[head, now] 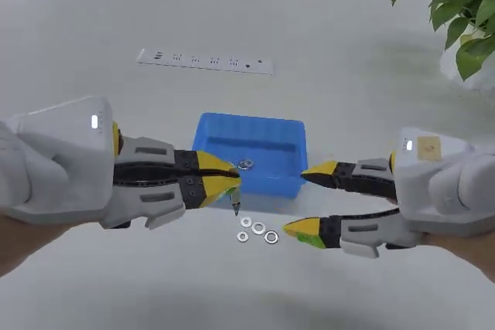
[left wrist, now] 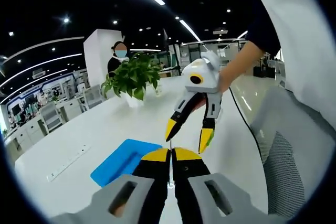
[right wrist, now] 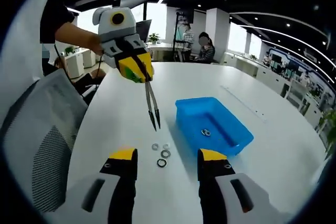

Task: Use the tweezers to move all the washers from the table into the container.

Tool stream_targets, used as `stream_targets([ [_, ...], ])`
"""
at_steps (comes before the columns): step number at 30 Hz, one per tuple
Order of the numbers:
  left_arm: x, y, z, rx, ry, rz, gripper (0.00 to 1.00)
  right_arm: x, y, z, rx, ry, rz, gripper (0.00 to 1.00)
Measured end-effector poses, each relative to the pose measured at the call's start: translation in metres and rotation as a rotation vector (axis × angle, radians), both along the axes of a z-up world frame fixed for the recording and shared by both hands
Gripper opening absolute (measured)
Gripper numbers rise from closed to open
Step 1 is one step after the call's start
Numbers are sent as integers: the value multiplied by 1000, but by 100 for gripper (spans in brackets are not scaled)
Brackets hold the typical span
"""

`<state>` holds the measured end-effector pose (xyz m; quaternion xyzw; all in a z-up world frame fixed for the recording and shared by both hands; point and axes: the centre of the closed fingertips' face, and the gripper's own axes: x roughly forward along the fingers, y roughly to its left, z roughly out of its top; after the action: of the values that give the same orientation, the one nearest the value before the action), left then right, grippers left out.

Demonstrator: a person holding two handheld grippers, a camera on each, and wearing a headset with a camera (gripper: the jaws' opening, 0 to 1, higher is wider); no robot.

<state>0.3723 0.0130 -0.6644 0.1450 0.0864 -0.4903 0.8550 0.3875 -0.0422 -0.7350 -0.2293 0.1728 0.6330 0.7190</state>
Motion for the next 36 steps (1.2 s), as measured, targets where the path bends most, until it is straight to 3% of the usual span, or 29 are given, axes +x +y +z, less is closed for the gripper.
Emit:
stream_targets([
  [1, -1, -1, -1, -1, 4, -1, 4, -5, -1, -2, -6, -32, 17, 47],
  [5, -3, -3, -9, -1, 22, -3, 4, -25, -4, -7, 17, 24, 18, 48],
  [8, -4, -6, -13, -2, 33, -7, 4, -33, -8, -14, 8, 17, 12, 50],
  [10, -5, -8, -15, 0, 38, -9, 4, -37, -11, -19, 8, 53, -3, 51],
  [18, -6, -15, -23, 10, 39, -14, 4, -40, -12, -20, 51, 105, -43, 57],
  [24, -3, -13, -27, 28, 40, -12, 4, -43, -8, -17, 69, 118, -37, 57],
  [36, 0, -16, -29, 13, 54, -15, 4, -47, -6, -22, 74, 144, -42, 57],
])
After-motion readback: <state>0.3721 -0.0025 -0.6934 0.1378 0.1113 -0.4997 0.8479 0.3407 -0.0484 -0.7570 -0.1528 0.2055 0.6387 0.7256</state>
